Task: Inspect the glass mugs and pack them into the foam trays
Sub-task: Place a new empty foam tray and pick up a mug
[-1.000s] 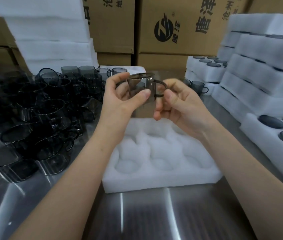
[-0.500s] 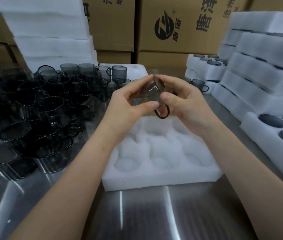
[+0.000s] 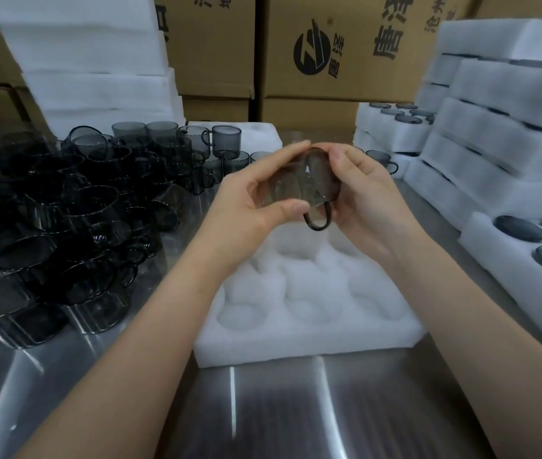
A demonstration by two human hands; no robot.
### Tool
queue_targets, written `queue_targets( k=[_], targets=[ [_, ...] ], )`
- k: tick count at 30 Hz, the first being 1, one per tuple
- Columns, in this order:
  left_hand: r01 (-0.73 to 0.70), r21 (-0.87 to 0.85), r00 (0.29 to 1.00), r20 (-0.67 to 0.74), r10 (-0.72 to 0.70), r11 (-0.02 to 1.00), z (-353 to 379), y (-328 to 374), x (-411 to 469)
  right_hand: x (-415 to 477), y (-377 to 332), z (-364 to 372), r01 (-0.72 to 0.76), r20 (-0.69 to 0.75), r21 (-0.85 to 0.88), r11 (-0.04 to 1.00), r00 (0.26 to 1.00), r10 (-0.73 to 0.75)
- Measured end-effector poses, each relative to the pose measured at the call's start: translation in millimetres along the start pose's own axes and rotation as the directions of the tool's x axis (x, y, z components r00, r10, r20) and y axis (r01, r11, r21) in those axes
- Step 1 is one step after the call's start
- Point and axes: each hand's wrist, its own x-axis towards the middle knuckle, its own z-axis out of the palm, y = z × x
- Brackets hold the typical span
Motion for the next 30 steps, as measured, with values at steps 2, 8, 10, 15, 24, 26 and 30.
queue_targets(
  k=[2,8,10,15,24,26,30],
  targets=[
    [0.004,-0.061,0.999,-0.034,-0.006,0.998,-1,1,0,0,-3,-2,-0.037,0.159,0.080,0.996,0.987,0.023],
    [0.073,-0.113,0.997,-0.009,-0.075,0.991,-4,-1,-1,1,-3,-7,-0.068,0.242,0.095,0.993,0.969,0.044],
    [0.066,-0.022,0.998,0.019,-0.066,0.998,-3,-1,-1,0,-1,-7,-0.039,0.158,-0.042,0.998,0.986,0.045],
    [-0.042,0.307,0.995,0.102,0.010,0.951,4,0,-1,-1,4,4,0.028,-0.135,-0.298,0.954,0.988,-0.071],
    [0.159,-0.019,0.968,-0.193,-0.159,0.987,4,2,2,-1,0,4,-0.042,0.115,0.066,0.997,0.993,0.034],
    [0.125,0.004,0.977,-0.177,-0.122,0.992,5,1,2,-2,1,4,0.025,0.112,-0.046,0.999,0.994,-0.020],
    [0.043,0.041,0.993,-0.111,-0.038,0.998,5,4,2,-3,-2,5,0.095,0.090,-0.172,0.981,0.993,-0.080]
  ],
)
